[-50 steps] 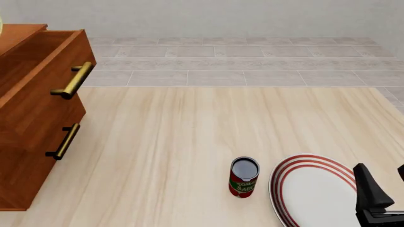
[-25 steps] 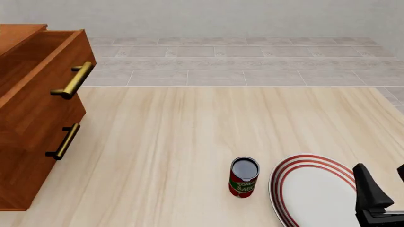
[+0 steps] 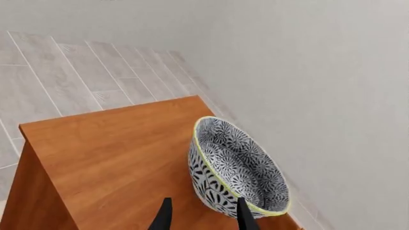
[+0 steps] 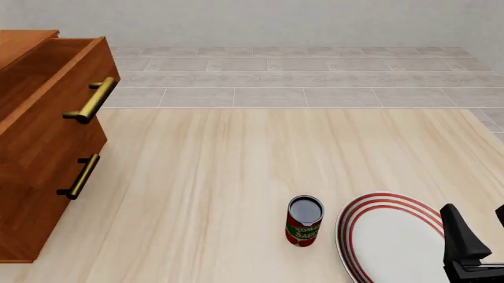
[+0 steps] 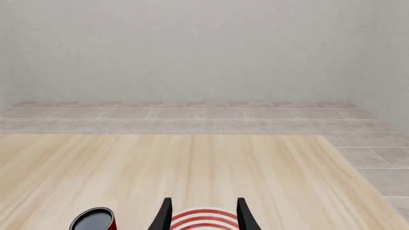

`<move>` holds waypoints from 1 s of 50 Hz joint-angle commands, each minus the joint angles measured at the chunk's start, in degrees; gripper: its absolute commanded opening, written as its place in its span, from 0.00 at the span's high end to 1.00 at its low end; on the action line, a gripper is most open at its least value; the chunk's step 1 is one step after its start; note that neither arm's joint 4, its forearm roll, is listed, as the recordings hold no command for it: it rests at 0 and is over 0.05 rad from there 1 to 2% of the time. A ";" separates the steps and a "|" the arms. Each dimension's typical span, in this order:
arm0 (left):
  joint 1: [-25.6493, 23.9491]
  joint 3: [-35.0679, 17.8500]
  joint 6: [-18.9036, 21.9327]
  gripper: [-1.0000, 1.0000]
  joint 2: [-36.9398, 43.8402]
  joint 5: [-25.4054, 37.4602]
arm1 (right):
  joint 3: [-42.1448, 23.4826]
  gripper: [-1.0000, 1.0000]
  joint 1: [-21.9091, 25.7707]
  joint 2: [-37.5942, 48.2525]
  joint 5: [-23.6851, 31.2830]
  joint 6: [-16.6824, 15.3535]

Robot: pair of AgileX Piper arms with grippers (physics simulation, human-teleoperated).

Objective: Put the bowl on top of the cabinet.

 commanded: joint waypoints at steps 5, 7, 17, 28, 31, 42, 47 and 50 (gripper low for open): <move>0.98 -1.48 -0.53 0.00 0.21 -0.04 | 0.00 0.00 -0.02 0.00 -0.04 0.01; 1.24 -1.79 -0.56 0.00 0.17 0.01 | 0.00 0.00 0.00 0.00 -0.05 0.02; 2.12 -2.07 -0.89 0.00 -0.04 0.18 | -0.01 0.00 0.03 0.00 -0.09 0.10; 3.02 -2.57 -1.85 0.00 -0.84 1.15 | -0.05 0.00 0.08 -0.01 -0.14 0.04; 3.13 -2.78 -2.04 0.00 -1.15 1.47 | -0.06 0.00 0.09 -0.01 -0.15 0.00; 3.37 -3.71 -2.67 0.00 -2.75 2.42 | -0.09 0.00 0.11 -0.01 -0.17 0.00; 4.04 -4.38 -2.20 0.00 -4.25 2.98 | -0.09 0.00 0.11 -0.01 -0.17 0.02; 4.26 -4.94 -1.51 0.00 -4.77 3.10 | -0.10 0.00 0.21 -0.01 -0.18 0.03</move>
